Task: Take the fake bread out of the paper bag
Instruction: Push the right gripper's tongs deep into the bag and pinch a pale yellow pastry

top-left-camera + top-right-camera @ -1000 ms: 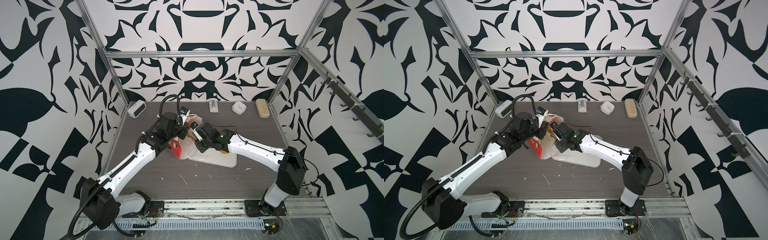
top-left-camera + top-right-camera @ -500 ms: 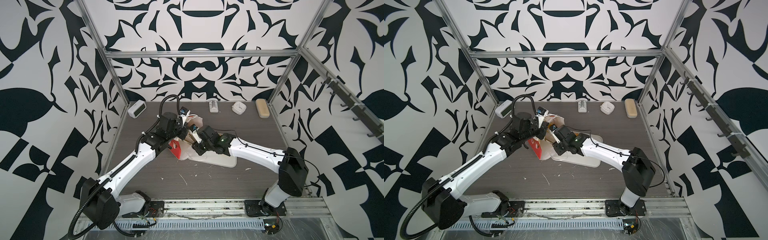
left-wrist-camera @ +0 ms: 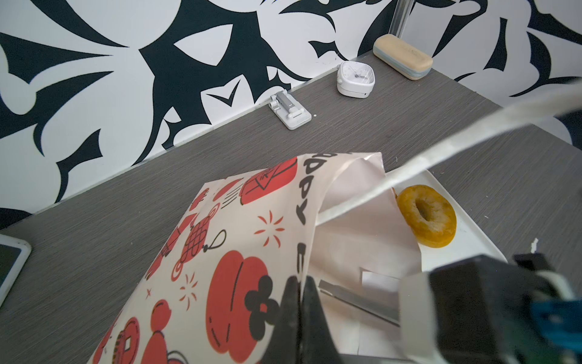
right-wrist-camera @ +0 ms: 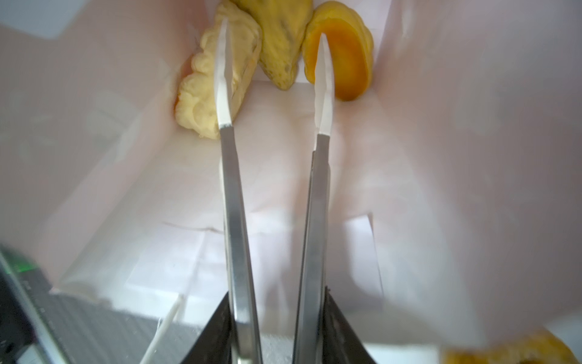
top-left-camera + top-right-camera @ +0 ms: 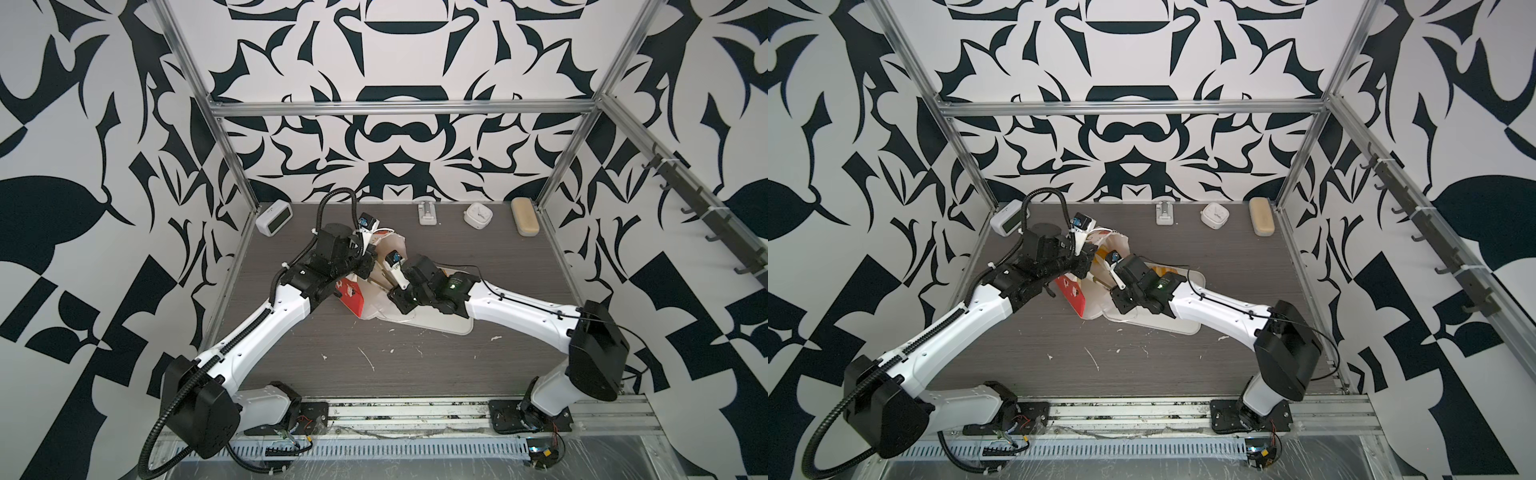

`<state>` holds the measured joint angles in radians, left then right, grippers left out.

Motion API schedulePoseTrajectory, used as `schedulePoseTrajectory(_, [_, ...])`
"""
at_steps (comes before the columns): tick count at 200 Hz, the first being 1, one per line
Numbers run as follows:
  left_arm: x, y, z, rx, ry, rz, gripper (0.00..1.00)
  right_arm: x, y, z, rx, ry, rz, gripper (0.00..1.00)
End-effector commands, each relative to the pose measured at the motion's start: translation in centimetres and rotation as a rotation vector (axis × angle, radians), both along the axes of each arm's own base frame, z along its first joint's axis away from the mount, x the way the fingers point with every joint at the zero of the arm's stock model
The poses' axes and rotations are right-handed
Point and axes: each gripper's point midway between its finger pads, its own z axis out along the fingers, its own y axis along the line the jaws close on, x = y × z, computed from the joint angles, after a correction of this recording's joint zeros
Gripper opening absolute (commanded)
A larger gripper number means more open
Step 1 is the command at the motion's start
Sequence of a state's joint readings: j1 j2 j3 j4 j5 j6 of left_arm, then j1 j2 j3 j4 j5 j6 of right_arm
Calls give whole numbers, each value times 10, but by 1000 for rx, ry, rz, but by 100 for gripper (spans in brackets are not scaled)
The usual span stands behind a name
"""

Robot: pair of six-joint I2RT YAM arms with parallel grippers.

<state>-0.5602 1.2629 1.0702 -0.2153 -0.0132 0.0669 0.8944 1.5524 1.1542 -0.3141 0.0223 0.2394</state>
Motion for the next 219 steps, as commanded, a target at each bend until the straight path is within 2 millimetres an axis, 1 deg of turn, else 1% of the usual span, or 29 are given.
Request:
schedulePoseTrajectory(1, [2, -2, 12, -25, -7, -6, 0, -1, 4, 45, 147, -45, -34, 41])
schedulePoseTrajectory(11, [2, -2, 13, -27, -8, -7, 0, -5, 3, 47, 164, -31, -28, 41])
schedulePoseTrajectory(31, [2, -2, 15, -23, -11, -8, 0, -17, 8, 49, 190, 24, 17, 42])
schedulePoseTrajectory(58, [3, -2, 18, -25, -17, -8, 0, -27, 11, 42, 162, 92, 56, 42])
schedulePoseTrajectory(66, [2, -3, 18, -27, -16, -12, 0, -27, 11, 39, 144, 106, 59, 42])
schedulePoseTrajectory(67, [4, -4, 12, -20, -3, -13, 0, -28, 11, 39, 142, 108, 60, 42])
schedulePoseTrajectory(69, [6, -5, 7, -12, 8, -12, 0, -28, 11, 38, 140, 112, 61, 42])
schedulePoseTrajectory(76, [7, -6, 5, -12, 13, -13, 0, -28, 13, 37, 137, 124, 67, 42])
schedulePoseTrajectory(113, [7, -6, 6, -17, 14, -14, 0, -30, 18, 34, 123, 160, 77, 42])
schedulePoseTrajectory(143, [6, -6, 6, -15, 12, -14, 0, -30, 21, 27, 97, 200, 76, 42])
schedulePoseTrajectory(178, [6, -7, 5, -20, 14, -17, 0, -28, 28, 27, 104, 218, 92, 42])
schedulePoseTrajectory(219, [6, -7, 6, -25, 12, -16, 0, -29, 36, 15, 94, 275, 99, 41])
